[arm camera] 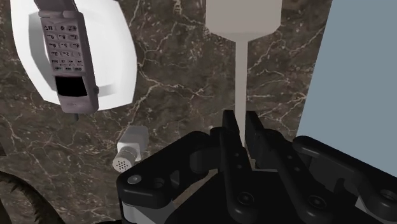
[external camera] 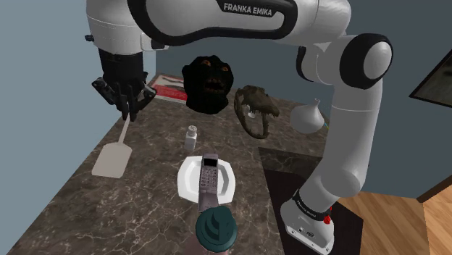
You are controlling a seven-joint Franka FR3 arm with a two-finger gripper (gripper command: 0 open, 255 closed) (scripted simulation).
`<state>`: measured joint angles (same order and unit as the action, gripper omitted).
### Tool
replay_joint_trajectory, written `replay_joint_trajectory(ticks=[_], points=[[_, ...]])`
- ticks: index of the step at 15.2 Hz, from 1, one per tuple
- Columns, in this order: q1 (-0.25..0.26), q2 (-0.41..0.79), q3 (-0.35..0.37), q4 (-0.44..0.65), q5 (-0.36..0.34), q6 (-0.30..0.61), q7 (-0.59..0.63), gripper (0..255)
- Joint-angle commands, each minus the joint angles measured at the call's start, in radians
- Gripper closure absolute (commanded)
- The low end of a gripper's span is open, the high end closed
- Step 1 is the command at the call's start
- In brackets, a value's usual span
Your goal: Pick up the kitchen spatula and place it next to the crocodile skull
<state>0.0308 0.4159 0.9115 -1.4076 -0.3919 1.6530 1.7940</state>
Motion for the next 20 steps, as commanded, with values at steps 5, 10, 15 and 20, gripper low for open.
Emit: replay_joint_trajectory(ticks=[5, 10, 15, 20], points=[[0.03, 0.011, -0.001, 0.097, -0.006, -0.085, -0.008, 255], [0.069, 0.031, -0.007, 0.198, -0.021, -0.165, -0.014, 255], [-0.078, -0.095, 0.023, 0.066, 0.069, -0.124, -0.086, 255], [-0.3, -0.329, 0.023, -0.156, 0.256, -0.034, -0.268, 255]])
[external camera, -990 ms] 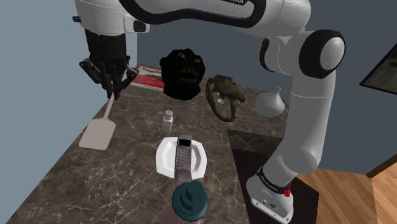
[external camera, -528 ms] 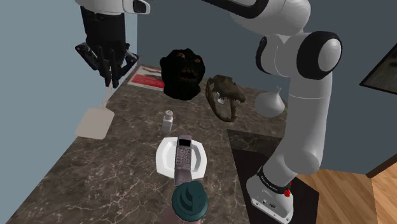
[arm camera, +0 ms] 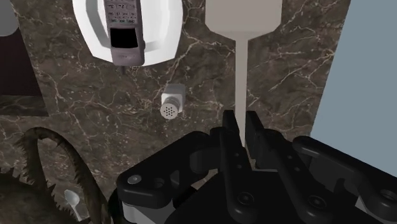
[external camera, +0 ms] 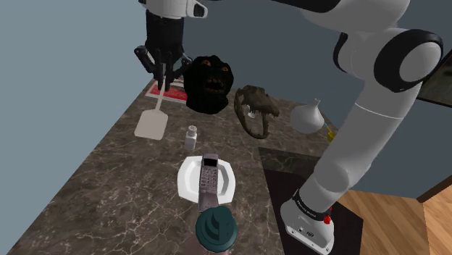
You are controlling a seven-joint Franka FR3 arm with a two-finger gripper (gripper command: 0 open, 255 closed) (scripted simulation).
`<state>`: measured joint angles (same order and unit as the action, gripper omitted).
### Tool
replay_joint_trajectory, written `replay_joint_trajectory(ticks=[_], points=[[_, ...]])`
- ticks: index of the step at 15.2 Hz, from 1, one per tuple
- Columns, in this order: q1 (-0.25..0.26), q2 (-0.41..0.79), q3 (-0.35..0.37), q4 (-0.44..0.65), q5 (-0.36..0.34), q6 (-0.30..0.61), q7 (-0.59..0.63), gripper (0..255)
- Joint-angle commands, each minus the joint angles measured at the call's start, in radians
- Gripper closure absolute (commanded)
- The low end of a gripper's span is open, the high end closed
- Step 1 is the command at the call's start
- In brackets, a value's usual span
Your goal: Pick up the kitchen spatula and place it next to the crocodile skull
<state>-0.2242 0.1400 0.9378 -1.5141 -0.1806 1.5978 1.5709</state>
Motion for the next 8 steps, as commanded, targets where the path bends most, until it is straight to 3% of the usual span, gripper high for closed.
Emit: replay_joint_trajectory(ticks=[1, 4, 8], points=[[-0.077, -0.1, -0.016, -0.087, 0.082, 0.033, -0.087, 255], [-0.135, -0.227, -0.078, -0.184, 0.181, 0.058, -0.215, 255], [-0.169, -0.353, -0.179, -0.289, 0.265, 0.073, -0.365, 255]])
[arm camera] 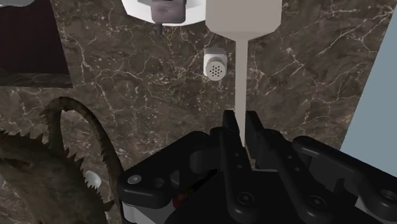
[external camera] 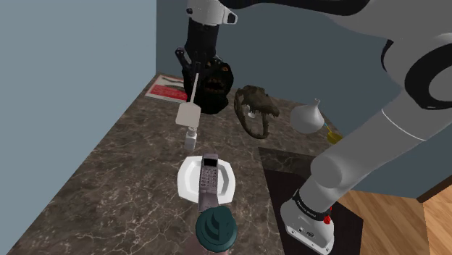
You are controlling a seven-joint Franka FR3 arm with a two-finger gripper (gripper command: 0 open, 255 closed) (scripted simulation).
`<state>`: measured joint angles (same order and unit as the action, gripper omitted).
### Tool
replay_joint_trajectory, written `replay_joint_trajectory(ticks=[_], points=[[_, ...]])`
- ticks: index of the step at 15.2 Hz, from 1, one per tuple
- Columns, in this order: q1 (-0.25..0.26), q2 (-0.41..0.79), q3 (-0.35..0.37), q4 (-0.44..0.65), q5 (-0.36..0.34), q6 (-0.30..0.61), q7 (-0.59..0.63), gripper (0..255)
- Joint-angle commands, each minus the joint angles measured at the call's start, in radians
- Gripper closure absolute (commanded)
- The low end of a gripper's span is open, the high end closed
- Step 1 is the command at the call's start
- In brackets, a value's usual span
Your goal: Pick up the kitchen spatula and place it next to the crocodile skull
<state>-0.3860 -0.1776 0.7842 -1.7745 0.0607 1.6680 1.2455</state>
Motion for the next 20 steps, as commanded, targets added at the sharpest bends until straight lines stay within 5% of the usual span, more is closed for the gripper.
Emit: replay_joint_trajectory(ticks=[1, 9, 20], points=[[-0.012, -0.06, -0.051, -0.051, 0.037, 0.005, -0.074, 255], [-0.048, -0.191, -0.234, -0.189, 0.076, 0.017, -0.312, 255], [-0.126, -0.229, -0.44, -0.263, 0.033, 0.037, -0.589, 255]])
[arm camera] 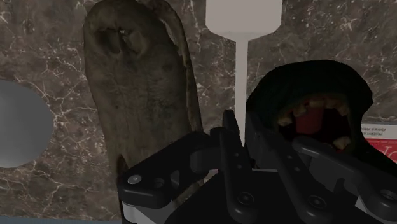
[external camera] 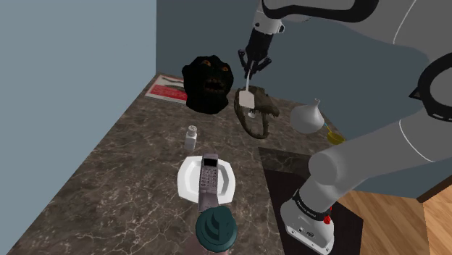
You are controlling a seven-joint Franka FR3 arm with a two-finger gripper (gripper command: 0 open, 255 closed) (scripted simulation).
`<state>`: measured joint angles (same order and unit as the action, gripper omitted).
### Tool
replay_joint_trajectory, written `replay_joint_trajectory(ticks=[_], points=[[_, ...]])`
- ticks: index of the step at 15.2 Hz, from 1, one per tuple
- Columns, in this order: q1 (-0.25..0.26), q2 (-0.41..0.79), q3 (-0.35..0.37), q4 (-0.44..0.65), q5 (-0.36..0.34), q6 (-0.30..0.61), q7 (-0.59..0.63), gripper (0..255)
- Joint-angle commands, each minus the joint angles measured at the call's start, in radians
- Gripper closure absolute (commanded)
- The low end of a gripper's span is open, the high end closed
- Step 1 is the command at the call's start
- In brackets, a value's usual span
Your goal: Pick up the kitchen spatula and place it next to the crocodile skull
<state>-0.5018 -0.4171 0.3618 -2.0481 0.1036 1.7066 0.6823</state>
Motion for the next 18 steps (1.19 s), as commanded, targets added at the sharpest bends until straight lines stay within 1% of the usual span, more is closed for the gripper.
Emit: replay_joint_trajectory(ticks=[1, 6, 10, 18], points=[[-0.019, 0.014, -0.034, 0.011, -0.016, 0.0, -0.049, 255], [-0.062, 0.046, -0.115, 0.027, -0.047, 0.012, -0.162, 255], [-0.097, 0.09, -0.175, 0.06, -0.071, 0.02, -0.249, 255], [-0.168, 0.219, -0.282, 0.182, -0.105, 0.026, -0.415, 255]])
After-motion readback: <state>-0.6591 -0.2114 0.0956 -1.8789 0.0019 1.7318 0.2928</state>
